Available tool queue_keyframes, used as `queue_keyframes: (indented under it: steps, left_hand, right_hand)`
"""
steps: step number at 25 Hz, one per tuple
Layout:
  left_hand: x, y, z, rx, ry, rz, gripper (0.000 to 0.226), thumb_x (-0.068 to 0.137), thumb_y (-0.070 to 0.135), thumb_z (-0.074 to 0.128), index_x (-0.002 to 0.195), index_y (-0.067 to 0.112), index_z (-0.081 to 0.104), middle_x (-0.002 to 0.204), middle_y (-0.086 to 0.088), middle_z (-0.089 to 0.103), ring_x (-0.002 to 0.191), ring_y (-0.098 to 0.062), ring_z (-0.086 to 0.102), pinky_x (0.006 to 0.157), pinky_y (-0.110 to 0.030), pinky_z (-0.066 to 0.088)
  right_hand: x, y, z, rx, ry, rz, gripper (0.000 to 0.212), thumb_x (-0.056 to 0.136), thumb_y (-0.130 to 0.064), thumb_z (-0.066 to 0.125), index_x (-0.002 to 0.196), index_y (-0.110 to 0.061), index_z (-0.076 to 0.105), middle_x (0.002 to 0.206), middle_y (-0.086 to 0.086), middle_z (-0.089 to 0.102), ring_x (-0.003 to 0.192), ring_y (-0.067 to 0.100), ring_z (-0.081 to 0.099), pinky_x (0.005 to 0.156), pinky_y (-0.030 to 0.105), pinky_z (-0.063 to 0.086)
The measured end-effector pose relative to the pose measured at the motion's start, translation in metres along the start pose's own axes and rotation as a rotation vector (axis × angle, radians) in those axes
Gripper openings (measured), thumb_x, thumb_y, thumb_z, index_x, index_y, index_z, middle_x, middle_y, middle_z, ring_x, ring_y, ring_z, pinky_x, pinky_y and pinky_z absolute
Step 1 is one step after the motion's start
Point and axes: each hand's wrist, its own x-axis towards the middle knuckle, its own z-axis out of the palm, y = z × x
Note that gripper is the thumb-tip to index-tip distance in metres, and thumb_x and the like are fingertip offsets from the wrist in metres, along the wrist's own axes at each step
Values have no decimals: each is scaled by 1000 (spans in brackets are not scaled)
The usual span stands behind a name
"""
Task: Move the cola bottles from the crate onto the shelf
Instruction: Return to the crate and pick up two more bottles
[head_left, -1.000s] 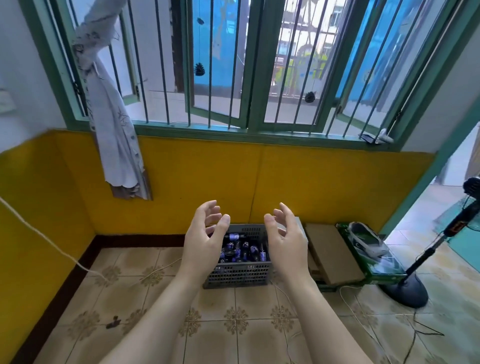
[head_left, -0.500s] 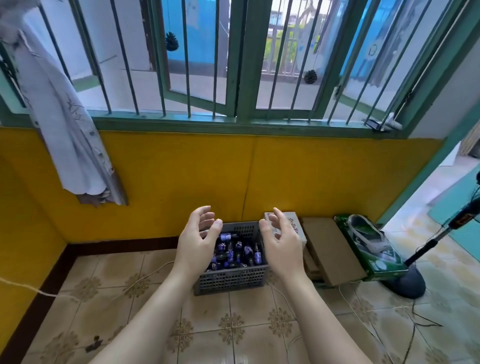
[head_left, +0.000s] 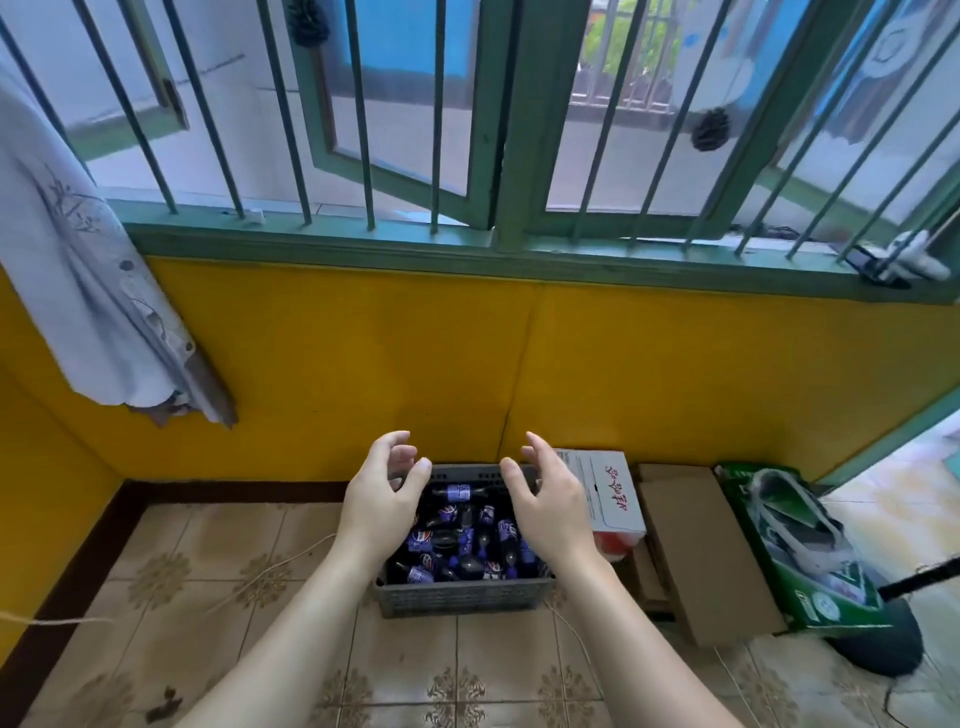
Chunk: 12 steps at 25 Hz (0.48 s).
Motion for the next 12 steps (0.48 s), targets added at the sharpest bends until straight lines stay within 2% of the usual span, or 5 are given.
queue_keyframes:
  steps: [3,5,8,12]
  left_hand:
    - [38,-19,6,21,-4,-42,39,99,30,60,136,25,50,121,10,61,111,-3,56,86,-14,41]
    - [66,-37,10,47,-27,-69,41,99,32,60,138,25,49,121,10,60,114,-9,57,92,-22,45]
    - [105,-66,15,81,-81,-132,45,97,36,61,139,25,48,123,9,59,116,-11,56,99,-32,48]
    - [148,-103,22,153,-146,-193,51,96,40,62,141,25,45,128,6,58,120,-15,55,102,-38,48]
  right_hand:
    - [32,8,21,-23,-74,18,62,101,-49,52,155,-23,37,151,-4,51,139,12,45,113,38,42]
    - [54,16,38,-58,-109,34,62,101,-49,52,155,-23,36,152,-4,50,140,12,44,115,37,41]
    - [84,25,61,-114,-138,72,62,101,-48,53,156,-23,36,152,-4,49,141,12,43,114,34,40]
    - [118,39,92,-181,-190,100,65,101,-50,51,157,-23,32,157,-5,43,145,12,37,118,34,34]
